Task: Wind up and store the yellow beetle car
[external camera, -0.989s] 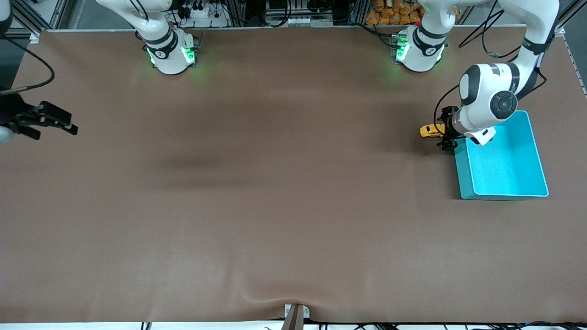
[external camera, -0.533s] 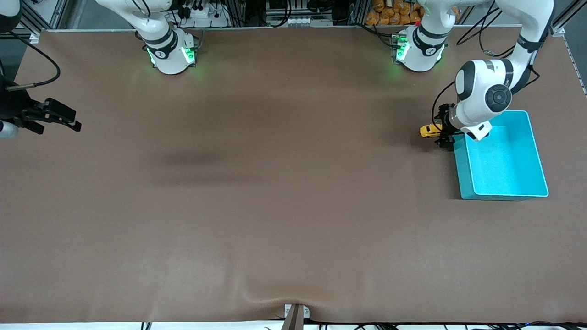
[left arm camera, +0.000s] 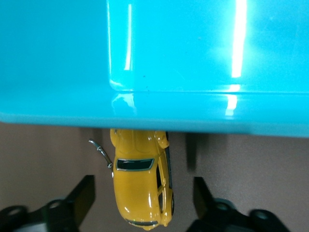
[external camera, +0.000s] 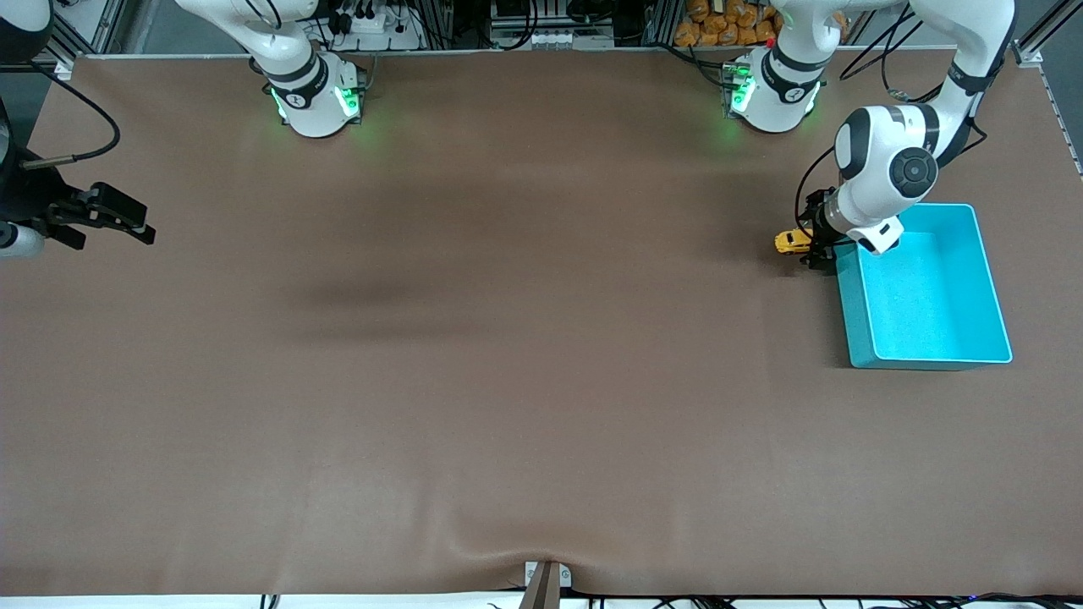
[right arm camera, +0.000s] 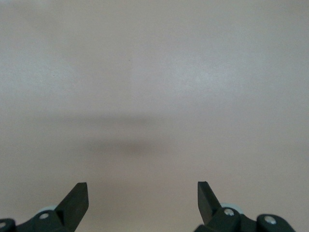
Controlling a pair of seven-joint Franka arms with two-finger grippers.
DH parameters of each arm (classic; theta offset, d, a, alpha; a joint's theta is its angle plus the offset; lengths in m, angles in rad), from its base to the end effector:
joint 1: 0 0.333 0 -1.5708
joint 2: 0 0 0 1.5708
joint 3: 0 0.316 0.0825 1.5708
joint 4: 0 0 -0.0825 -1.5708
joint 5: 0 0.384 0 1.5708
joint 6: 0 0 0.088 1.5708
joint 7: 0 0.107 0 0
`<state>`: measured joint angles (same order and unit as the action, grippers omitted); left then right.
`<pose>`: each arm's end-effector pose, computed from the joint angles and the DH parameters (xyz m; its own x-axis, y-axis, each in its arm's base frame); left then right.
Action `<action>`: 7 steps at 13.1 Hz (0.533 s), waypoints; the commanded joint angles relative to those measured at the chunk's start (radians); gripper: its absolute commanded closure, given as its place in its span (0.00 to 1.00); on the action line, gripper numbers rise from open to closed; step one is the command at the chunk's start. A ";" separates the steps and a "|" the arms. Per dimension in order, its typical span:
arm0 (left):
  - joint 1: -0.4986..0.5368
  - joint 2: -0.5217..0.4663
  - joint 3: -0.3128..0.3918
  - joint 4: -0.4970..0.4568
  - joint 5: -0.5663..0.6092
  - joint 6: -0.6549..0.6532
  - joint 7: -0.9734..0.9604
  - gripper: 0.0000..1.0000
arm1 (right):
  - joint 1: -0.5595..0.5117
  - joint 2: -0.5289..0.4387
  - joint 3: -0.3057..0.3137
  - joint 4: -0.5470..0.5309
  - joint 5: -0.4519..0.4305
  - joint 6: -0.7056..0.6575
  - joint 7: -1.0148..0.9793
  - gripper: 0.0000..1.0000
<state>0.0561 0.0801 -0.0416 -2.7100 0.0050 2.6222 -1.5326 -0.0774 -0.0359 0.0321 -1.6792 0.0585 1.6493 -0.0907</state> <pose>0.3860 0.0051 0.1891 0.0277 0.9996 -0.0080 0.9856 -0.0287 -0.1668 0.5484 -0.0187 0.5999 0.9991 0.0406 0.0110 0.0412 -0.9976 -0.0564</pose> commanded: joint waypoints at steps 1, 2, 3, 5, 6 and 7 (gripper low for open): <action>0.010 -0.019 -0.006 -0.016 0.010 0.015 -0.014 0.42 | 0.010 -0.018 -0.006 -0.016 -0.014 0.014 0.017 0.00; 0.010 -0.017 -0.006 -0.016 0.010 0.015 -0.014 0.52 | 0.010 -0.016 -0.006 -0.013 -0.014 0.012 0.017 0.00; 0.010 -0.016 -0.006 -0.014 0.010 0.015 -0.015 0.63 | 0.010 -0.016 -0.006 -0.013 -0.014 0.011 0.017 0.00; 0.010 -0.019 -0.006 -0.013 0.010 0.015 -0.015 0.85 | 0.010 -0.015 -0.006 -0.013 -0.014 0.003 0.016 0.00; 0.010 -0.020 -0.006 -0.011 0.010 0.015 -0.015 0.92 | 0.010 -0.015 -0.006 -0.013 -0.014 0.003 0.017 0.00; 0.008 -0.025 -0.006 -0.008 0.010 0.015 -0.015 0.94 | 0.011 -0.013 -0.006 -0.013 -0.014 0.003 0.017 0.00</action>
<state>0.0577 0.0742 -0.0414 -2.7102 0.0050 2.6236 -1.5332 -0.0774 -0.0359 0.0314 -1.6796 0.0582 1.6523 -0.0905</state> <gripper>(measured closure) 0.555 0.000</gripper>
